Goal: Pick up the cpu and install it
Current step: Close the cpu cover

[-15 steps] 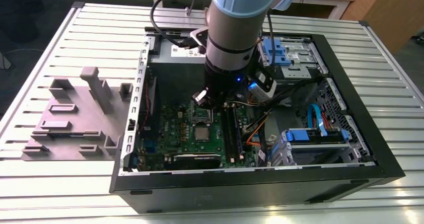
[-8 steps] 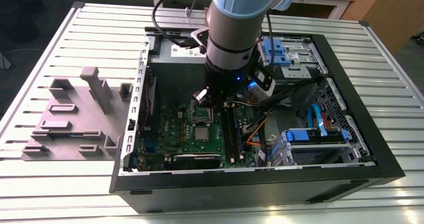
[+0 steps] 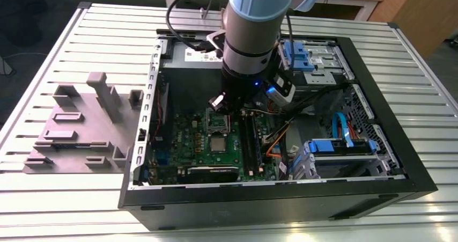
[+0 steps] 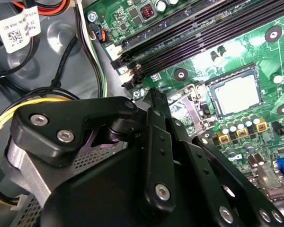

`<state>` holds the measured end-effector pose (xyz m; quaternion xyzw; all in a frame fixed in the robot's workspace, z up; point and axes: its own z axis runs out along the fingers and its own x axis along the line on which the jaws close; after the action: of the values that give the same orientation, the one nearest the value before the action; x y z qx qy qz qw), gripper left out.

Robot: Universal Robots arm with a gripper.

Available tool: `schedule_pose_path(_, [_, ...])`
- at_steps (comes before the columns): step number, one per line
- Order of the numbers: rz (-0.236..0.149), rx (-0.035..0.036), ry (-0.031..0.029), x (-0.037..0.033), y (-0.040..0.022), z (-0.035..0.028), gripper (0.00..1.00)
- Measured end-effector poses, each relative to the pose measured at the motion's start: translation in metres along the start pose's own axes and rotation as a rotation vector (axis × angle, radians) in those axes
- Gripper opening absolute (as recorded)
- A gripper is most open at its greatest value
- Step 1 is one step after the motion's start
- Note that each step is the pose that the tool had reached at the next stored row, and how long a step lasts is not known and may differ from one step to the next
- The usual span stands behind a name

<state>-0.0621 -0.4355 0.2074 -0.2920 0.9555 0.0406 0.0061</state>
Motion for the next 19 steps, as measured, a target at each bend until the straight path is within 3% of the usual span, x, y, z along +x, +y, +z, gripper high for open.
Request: schedule_pose_path(19, [0.0,0.0004,-0.0005,0.0023,0.0021,0.0031,0.1])
